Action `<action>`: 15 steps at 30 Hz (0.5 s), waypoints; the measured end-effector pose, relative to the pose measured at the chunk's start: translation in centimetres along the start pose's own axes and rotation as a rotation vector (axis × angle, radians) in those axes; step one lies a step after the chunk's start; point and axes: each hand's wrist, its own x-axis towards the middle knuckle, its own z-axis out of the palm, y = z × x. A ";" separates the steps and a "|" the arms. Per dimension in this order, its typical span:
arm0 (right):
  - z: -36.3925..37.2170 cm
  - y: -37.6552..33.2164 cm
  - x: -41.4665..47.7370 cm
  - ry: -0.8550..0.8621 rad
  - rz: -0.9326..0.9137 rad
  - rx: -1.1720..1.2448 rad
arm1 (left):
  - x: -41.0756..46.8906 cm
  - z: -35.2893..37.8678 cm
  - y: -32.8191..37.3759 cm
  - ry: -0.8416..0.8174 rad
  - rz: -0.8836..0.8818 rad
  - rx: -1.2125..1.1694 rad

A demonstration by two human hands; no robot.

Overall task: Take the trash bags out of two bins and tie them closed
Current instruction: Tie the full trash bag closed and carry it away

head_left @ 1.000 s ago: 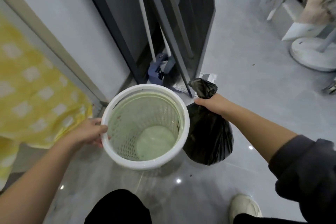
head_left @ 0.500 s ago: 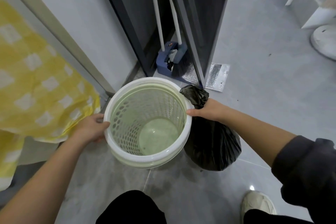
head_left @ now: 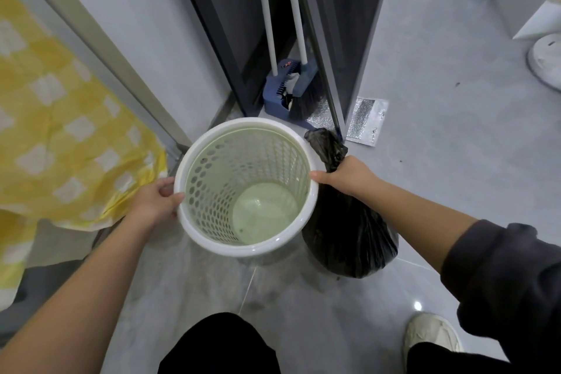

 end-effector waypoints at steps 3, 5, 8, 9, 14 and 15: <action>0.0 0.1 -0.2 0.003 -0.015 0.081 | -0.9 1.4 1.5 0.180 0.115 0.243; -0.8 0.8 -0.3 0.019 -0.009 0.205 | -2.5 2.5 2.7 0.293 0.315 0.351; -2.3 2.2 -0.2 0.019 0.077 0.458 | -5.2 5.1 5.0 0.277 0.659 0.332; -2.8 2.6 -0.4 0.003 0.107 0.509 | -6.2 6.3 5.9 0.239 0.746 0.339; -4.5 5.1 -0.9 -0.024 0.227 0.633 | -10.2 13.9 9.2 -0.078 1.042 0.394; -4.8 5.6 -1.0 -0.013 0.254 0.663 | -10.4 15.5 9.4 -0.147 1.049 0.418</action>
